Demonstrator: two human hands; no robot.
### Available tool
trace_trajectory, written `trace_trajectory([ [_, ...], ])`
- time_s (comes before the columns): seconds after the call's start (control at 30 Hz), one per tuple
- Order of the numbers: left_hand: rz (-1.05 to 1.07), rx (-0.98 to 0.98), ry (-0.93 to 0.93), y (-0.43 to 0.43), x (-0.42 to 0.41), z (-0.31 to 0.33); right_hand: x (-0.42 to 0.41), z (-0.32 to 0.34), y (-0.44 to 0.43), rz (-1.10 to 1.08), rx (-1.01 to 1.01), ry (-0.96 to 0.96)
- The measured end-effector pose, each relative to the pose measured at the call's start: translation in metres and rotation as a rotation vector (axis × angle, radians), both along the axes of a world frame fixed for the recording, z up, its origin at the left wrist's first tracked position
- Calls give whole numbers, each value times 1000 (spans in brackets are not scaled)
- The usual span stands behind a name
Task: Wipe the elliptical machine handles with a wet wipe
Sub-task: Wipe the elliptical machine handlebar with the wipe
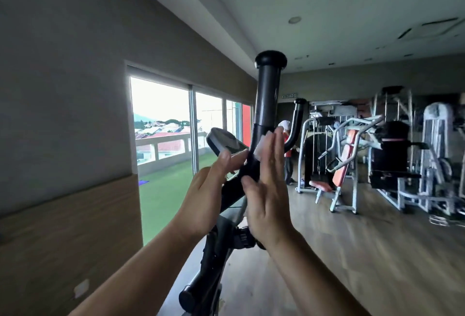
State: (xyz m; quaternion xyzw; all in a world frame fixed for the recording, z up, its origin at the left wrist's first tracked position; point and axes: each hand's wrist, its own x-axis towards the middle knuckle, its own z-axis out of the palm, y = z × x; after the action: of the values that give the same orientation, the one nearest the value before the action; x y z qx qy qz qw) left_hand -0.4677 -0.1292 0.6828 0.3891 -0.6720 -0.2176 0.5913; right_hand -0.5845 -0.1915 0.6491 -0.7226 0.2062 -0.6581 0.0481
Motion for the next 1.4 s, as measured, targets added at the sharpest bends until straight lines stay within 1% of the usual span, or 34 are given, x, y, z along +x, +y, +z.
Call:
trace_trajectory([
  [0.07,-42,13,30,0,5,-1,-6,4,-10,-164,-130,122],
  [0.17,-76,23,29,-2,14,-4,-14,-28,-14,-343,-279,417],
  [0.23,-80,25,28,-4,18,-4,-32,-16,-23,-431,-390,544],
  [0.3,-46,27,48,-8,21,-5,-49,18,-30,-463,-487,558],
  [0.37,-10,28,86,-10,24,-6,-62,45,-31,-443,-601,563],
  [0.43,9,40,76,-14,27,-9,-71,57,-28,-434,-700,593],
  [0.5,17,69,58,-20,32,-13,-77,64,-26,-457,-756,635],
  [0.57,1,92,62,-25,37,-15,-77,64,-23,-528,-744,685],
  [0.6,-22,95,64,-28,39,-15,-74,54,-21,-597,-726,737],
  [0.7,-173,88,86,-34,47,-13,-67,19,-11,-796,-614,945],
  [0.73,-216,91,93,-38,50,-13,-67,20,-7,-845,-579,976],
  [0.87,-347,137,76,-51,66,-8,-56,51,12,-1073,-388,1000],
  [0.97,-475,119,4,-54,75,-6,-35,30,19,-1087,-382,1205],
  [1.0,-506,119,4,-55,78,-7,-34,33,22,-1096,-390,1247],
  [1.1,-543,177,23,-63,86,-7,-34,70,32,-1202,-325,1212],
  [1.17,-566,207,7,-66,88,-6,-28,70,36,-1207,-269,1246],
  [1.27,-600,234,-17,-67,92,-6,-22,49,38,-1128,-308,1373],
  [1.33,-591,227,-35,-68,98,-10,-29,68,43,-1175,-326,1358],
  [1.4,-593,230,-39,-73,103,-16,-27,86,49,-1237,-267,1331],
])
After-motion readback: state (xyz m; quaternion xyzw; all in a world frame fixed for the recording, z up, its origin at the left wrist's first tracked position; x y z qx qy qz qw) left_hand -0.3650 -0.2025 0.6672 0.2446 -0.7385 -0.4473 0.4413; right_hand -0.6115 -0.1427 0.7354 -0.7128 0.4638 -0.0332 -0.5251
